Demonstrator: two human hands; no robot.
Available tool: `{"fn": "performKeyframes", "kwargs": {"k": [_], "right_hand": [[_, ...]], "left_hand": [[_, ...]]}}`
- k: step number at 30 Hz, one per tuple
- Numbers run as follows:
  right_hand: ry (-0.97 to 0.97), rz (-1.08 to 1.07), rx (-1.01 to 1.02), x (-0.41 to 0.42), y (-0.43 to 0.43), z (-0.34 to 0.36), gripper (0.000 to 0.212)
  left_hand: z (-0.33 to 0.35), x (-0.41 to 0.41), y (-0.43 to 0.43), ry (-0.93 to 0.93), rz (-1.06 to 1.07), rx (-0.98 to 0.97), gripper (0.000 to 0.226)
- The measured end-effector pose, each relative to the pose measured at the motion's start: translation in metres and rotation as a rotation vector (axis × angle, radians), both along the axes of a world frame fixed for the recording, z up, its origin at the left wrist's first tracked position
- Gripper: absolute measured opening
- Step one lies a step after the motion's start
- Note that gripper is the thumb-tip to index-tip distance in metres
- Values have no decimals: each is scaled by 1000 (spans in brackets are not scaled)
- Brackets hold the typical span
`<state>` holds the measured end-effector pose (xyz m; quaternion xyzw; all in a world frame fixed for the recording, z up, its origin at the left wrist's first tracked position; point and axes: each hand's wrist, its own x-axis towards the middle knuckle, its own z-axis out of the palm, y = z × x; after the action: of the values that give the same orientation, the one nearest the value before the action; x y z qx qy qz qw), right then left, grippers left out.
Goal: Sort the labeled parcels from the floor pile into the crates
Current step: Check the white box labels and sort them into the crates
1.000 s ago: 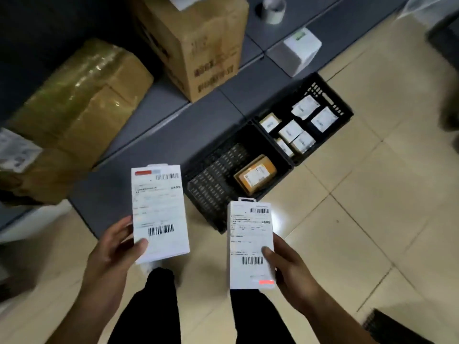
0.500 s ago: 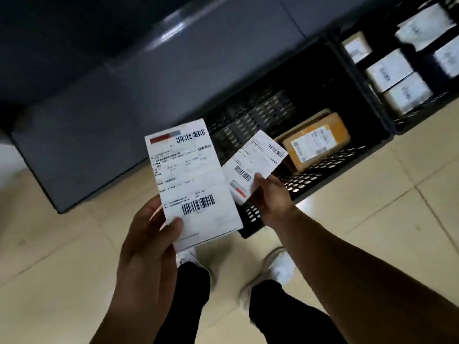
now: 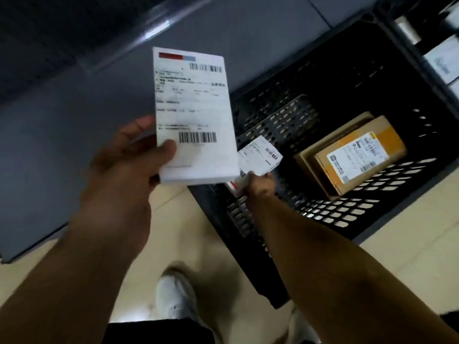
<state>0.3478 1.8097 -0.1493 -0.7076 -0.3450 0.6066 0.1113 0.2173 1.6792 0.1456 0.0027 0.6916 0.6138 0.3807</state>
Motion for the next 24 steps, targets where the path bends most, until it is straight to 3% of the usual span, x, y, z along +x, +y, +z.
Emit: {"fn": "performKeyframes", "kwargs": {"k": [3,6,8,12,16,20,24], "right_hand": [[-79,94,77,-8,0,-35,43],[-189,158,158,-15,-11,-8,62],[-231,134,155,-13,-16,-3,60],[-131,8,188,-16,-22,-19,55],[-104,99,216,-19,-32,-17,55],[-5,167,227,-26,-42,-14,70],[-11,182,185,-24,-35,-21,67]], "left_hand": [[-10,-30,21,45,54,40,37],[-9,-48,38,100,69,120,42],[-8,-53,45,116,53,160,39],[-4,-56,50,130,12,170,37],[-4,-51,55,109,-23,150,43],[-9,-50,60,107,-65,125,46],[-15,-52,72,87,-76,131,48]]}}
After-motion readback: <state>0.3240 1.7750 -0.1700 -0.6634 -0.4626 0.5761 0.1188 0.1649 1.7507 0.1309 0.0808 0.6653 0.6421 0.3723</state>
